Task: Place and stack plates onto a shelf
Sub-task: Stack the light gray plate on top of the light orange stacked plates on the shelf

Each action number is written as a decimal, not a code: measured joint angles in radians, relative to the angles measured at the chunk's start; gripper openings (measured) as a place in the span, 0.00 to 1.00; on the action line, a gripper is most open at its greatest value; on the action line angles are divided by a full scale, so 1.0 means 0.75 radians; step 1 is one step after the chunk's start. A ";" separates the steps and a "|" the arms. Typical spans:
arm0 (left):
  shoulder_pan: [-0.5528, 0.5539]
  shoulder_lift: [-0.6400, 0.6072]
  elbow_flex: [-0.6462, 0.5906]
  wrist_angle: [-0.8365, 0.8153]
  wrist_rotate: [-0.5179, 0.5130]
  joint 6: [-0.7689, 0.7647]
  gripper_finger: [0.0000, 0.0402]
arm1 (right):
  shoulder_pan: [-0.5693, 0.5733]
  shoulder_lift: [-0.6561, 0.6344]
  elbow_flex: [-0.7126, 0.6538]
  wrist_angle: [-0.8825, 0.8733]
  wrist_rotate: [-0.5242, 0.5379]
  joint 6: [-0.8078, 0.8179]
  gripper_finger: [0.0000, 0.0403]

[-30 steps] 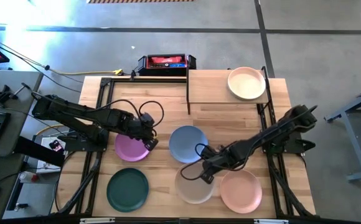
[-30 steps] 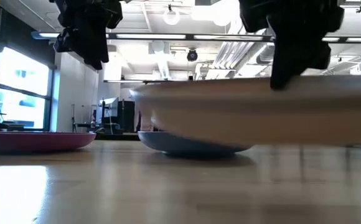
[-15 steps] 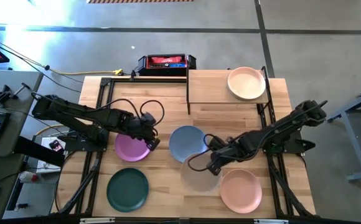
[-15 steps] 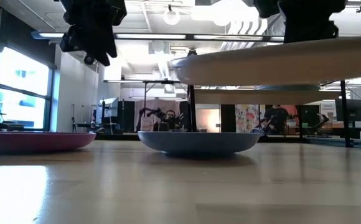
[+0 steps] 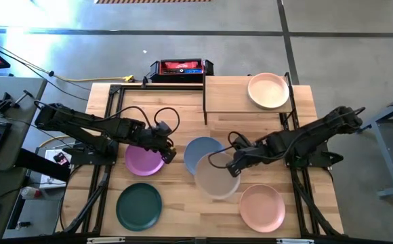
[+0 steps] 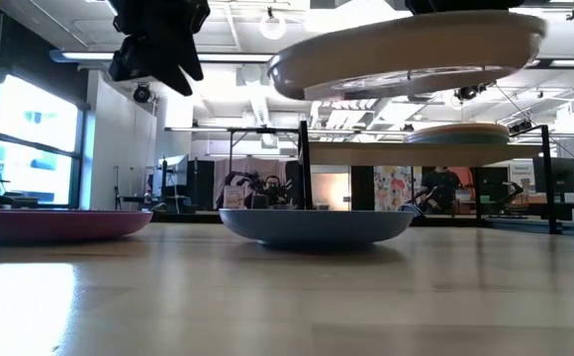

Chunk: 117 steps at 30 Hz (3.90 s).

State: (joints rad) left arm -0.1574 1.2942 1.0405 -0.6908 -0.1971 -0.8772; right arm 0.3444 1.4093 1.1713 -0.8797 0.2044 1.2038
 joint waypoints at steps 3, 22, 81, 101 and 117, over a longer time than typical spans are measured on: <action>0.000 0.000 0.000 0.004 0.000 0.050 0.30 | -0.016 -0.006 0.000 -0.016 -0.008 0.034 0.00; 0.000 0.000 0.000 0.006 0.005 0.430 0.30 | -0.067 -0.083 0.000 -0.106 0.047 0.247 0.00; 0.115 0.000 0.000 0.011 0.014 0.557 0.30 | -1.674 -0.822 -0.145 -0.375 0.054 -0.002 0.00; 0.123 0.000 0.000 0.010 0.014 0.592 0.30 | -1.908 -0.701 -0.215 -0.312 -0.145 -0.186 0.00; 0.123 0.000 0.000 0.010 0.014 0.592 0.30 | -1.908 -0.691 -0.215 -0.306 -0.144 -0.218 0.00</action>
State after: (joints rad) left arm -0.0654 1.2942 1.0405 -0.6830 -0.1864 -0.4335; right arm -1.0866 0.8913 1.0103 -1.1095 0.0963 1.0405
